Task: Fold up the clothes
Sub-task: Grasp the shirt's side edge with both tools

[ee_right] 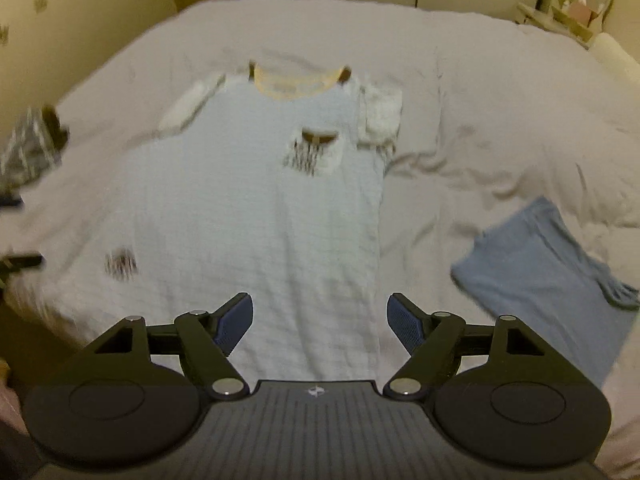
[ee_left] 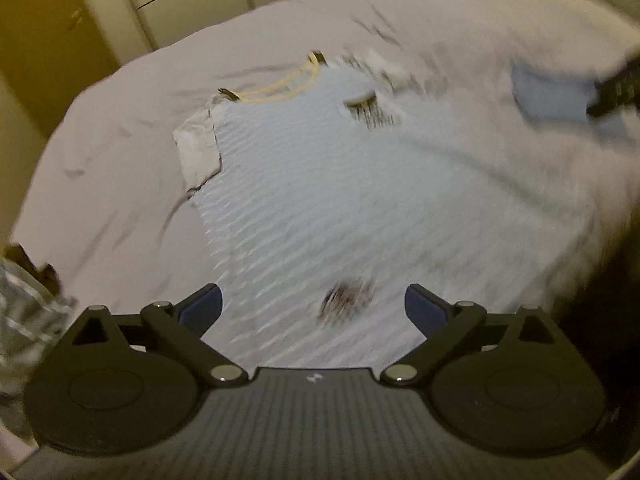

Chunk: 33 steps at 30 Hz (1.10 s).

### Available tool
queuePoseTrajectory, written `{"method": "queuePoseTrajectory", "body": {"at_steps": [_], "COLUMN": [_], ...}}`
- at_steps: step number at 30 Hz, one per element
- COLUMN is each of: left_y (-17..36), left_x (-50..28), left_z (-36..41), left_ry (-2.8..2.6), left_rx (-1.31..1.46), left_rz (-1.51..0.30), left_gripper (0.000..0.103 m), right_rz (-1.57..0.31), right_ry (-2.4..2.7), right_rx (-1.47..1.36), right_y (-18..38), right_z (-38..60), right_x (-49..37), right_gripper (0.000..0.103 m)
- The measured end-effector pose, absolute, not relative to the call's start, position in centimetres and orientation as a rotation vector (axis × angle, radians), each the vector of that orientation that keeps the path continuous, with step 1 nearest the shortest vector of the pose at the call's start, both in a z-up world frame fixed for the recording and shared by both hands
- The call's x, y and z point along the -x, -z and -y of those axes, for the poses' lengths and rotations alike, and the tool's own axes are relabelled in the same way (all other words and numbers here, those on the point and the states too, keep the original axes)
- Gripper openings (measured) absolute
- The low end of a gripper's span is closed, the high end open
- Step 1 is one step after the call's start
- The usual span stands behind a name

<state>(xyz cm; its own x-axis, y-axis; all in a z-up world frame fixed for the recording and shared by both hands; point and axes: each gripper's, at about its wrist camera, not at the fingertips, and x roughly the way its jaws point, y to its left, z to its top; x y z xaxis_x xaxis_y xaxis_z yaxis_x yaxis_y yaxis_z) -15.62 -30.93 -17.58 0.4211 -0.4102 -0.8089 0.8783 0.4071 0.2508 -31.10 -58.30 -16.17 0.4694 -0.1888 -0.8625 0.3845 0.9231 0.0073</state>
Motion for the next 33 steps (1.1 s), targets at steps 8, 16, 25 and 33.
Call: {"method": "queuePoseTrajectory", "body": {"at_steps": [8, 16, 25, 33], "left_y": [22.8, 30.1, 34.3, 28.8], "left_x": [20.0, 21.1, 18.7, 13.3], "left_z": [26.9, 28.0, 28.4, 28.1], "left_ry": [0.952, 1.004, 1.065, 0.952], "left_rx": [-1.076, -1.365, -1.493, -1.038], "left_rz": [-0.667, -0.54, -0.543, -0.723], "left_gripper": [0.092, 0.063, 0.041, 0.007], "right_rz": [-1.174, -1.196, -1.202, -1.138], "right_ry": [0.185, 0.02, -0.026, -0.107], "right_rx": [0.106, 0.302, 0.404, 0.594], "right_y": [21.5, 25.6, 29.1, 32.3], "right_z": [54.2, 51.1, 49.5, 47.3], "right_x": [32.1, 31.7, 31.4, 32.0], "right_gripper": [0.072, 0.069, 0.069, 0.071]}}
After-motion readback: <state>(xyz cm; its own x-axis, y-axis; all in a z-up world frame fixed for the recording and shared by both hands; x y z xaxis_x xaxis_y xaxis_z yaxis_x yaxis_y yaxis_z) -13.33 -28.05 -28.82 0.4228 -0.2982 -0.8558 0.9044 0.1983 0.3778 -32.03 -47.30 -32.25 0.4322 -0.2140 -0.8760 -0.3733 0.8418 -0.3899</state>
